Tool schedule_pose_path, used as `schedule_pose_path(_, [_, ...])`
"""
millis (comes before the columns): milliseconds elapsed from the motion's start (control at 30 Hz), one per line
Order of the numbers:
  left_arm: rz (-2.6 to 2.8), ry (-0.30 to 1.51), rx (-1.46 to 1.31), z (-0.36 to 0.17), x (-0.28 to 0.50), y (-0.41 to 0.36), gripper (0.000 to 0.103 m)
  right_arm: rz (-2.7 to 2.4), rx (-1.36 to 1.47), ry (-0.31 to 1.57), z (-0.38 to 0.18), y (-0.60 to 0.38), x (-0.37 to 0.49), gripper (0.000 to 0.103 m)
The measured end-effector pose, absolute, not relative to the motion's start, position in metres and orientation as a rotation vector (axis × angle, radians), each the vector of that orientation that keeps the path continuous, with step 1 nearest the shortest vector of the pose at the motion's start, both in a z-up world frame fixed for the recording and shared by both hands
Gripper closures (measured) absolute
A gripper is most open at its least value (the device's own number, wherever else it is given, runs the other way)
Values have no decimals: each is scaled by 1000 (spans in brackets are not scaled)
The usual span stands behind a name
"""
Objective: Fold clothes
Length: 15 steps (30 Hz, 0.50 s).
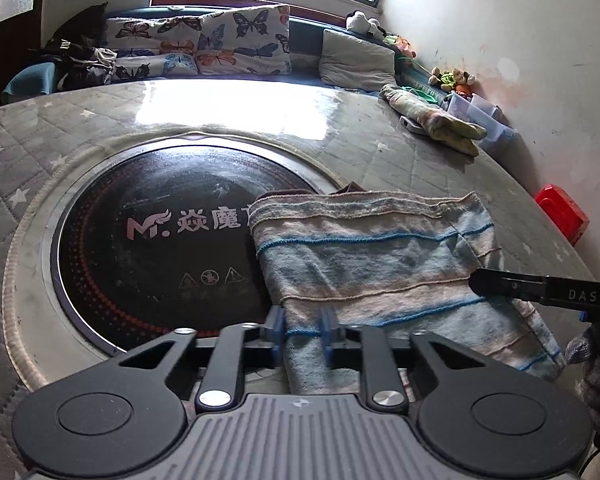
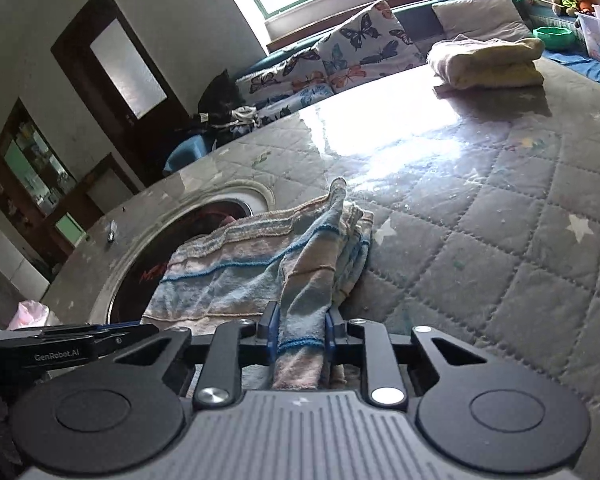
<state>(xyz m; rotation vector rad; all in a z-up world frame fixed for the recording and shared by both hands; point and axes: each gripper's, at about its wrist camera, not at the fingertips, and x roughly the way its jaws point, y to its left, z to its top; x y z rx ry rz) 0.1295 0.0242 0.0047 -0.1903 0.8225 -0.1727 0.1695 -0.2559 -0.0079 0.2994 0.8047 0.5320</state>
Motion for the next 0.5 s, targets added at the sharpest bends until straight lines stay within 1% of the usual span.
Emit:
schedule_pose_path(67, [-177,813,-191,10,129,23,93,533,298,786,-3,-258,167,85])
schedule_pose_path(167, [-195,788,-185,20,130,19,94,536,294,754,7,-261,162,85])
schedule_pose_path(500, [-261,699,-121,60,154,-25,94,479,249,638,52,-290,168,86])
